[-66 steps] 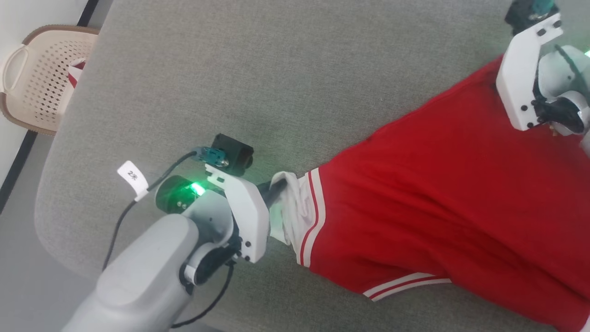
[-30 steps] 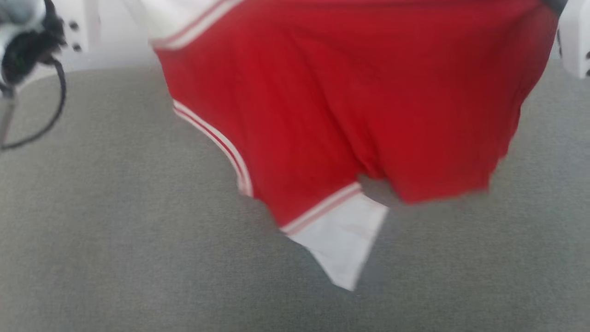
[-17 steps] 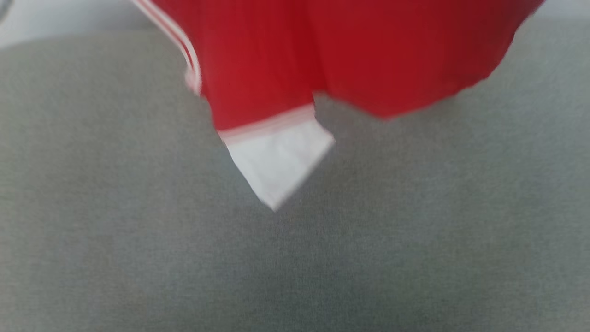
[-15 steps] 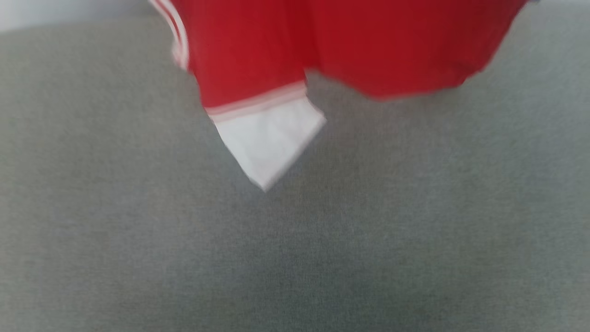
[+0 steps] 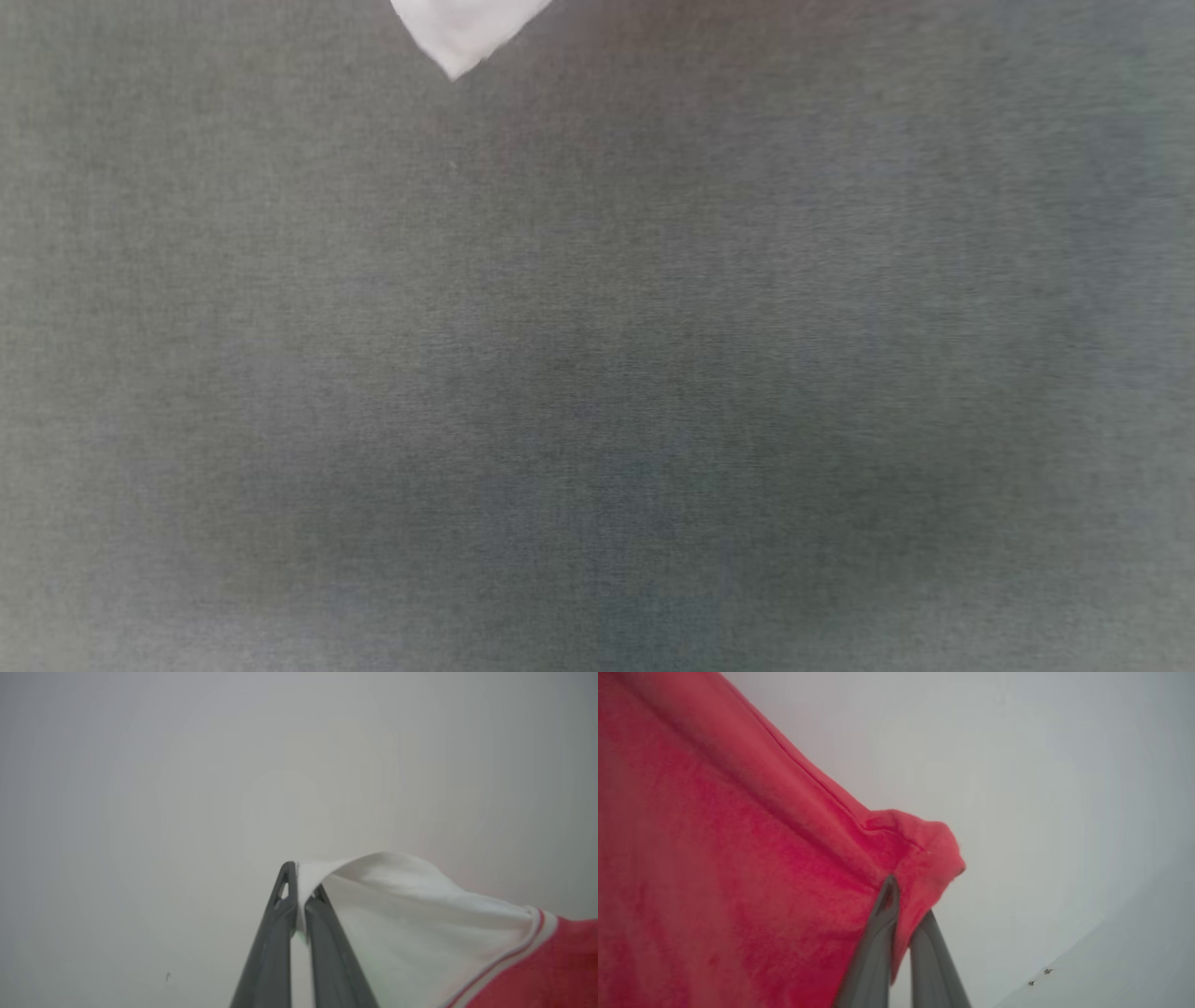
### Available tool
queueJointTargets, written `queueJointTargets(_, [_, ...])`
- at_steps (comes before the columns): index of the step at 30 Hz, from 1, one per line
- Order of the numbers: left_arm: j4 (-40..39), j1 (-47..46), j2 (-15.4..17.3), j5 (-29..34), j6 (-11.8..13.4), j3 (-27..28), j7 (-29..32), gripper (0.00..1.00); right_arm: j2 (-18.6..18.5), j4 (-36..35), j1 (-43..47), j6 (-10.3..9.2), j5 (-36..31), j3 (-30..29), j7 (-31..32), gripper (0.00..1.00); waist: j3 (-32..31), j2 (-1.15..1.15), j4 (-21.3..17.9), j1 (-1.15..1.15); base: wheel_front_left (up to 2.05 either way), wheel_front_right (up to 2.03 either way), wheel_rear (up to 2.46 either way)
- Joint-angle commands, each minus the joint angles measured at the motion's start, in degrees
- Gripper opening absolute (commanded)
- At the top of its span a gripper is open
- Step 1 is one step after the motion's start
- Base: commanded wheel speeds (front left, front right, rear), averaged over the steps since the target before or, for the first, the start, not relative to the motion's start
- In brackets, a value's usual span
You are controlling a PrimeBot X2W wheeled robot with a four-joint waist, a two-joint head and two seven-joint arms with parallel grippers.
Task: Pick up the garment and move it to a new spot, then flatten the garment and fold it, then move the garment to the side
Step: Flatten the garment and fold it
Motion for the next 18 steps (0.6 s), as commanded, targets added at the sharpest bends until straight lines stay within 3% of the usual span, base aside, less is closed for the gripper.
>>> queueJointTargets(1, [1.0, 0.8, -0.6, -0.2, -1.0, -0.1, -0.6, 0.00, 1.0, 1.6, 0.7, -0.10, -1.1, -0.2, -0.4, 0.00, 0.0, 0.00, 0.9, 0.00, 0.00, 0.00, 0.00])
queueJointTargets(5, [4.7, 4.6, -3.1, -1.6, -5.2, -1.9, 0.3, 0.00, 2.4, 6.3, 3.2, -0.10, -3.2, 0.7, -0.8, 0.00, -2.5, 0.00, 2.1, 0.00, 0.00, 0.00, 0.00])
queueJointTargets(9, [7.5, 9.5, -4.7, -4.4, -8.4, -4.0, 4.6, 0.00, 4.0, 9.7, 7.1, -0.09, -1.3, 2.9, -0.2, 0.00, -6.2, 0.00, 2.9, 0.00, 0.00, 0.00, 0.00])
queueJointTargets(14, [7.5, 15.7, -5.2, -8.3, -9.4, -6.3, 11.1, 0.00, 5.0, 11.6, 12.4, -0.10, 3.7, 7.7, 2.8, 0.00, -10.1, 0.00, 3.3, 0.00, 0.00, 0.00, 0.00])
queueJointTargets(18, [2.0, 23.6, -3.7, -13.2, -9.4, -11.0, 19.9, 0.00, 3.9, 9.2, 18.4, -0.09, 10.2, 13.6, 6.0, 0.00, -13.6, 0.00, 3.9, 0.00, 0.00, 0.00, 0.00])
